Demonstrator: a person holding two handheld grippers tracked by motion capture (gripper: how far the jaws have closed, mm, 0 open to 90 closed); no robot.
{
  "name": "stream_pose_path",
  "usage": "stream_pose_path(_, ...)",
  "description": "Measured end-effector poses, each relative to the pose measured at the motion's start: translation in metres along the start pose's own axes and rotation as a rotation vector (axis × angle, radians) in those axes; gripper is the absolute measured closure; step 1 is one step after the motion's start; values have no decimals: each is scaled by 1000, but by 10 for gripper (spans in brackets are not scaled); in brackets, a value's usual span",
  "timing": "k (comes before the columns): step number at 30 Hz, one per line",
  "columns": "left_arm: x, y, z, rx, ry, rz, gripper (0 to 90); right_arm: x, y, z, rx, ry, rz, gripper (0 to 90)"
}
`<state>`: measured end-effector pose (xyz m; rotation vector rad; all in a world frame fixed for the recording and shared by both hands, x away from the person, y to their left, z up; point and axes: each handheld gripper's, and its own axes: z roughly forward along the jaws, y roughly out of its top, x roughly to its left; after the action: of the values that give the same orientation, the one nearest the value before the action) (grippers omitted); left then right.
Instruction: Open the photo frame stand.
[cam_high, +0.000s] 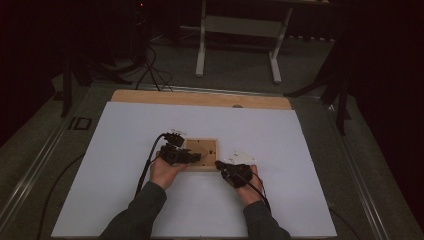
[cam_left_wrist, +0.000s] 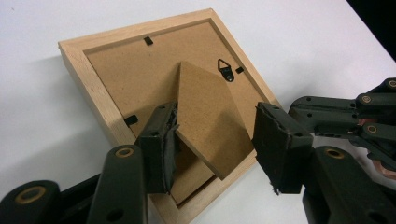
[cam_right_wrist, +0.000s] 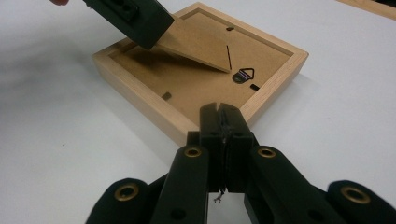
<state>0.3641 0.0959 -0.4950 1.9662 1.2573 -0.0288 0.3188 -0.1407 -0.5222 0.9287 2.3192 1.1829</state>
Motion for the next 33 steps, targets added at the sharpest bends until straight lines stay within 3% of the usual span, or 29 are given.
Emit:
stream_pose_path(12,2,0,4,46,-2,-6,542,0,0,0,0,6,-4,879)
stream_pose_path(24,-1,-1,4,43,17,12,547,0,0,-1,5,8,0,838)
stream_pose_path(33,-7,-4,2,30,48,72,547,-2,1,-3,11,8,9,681)
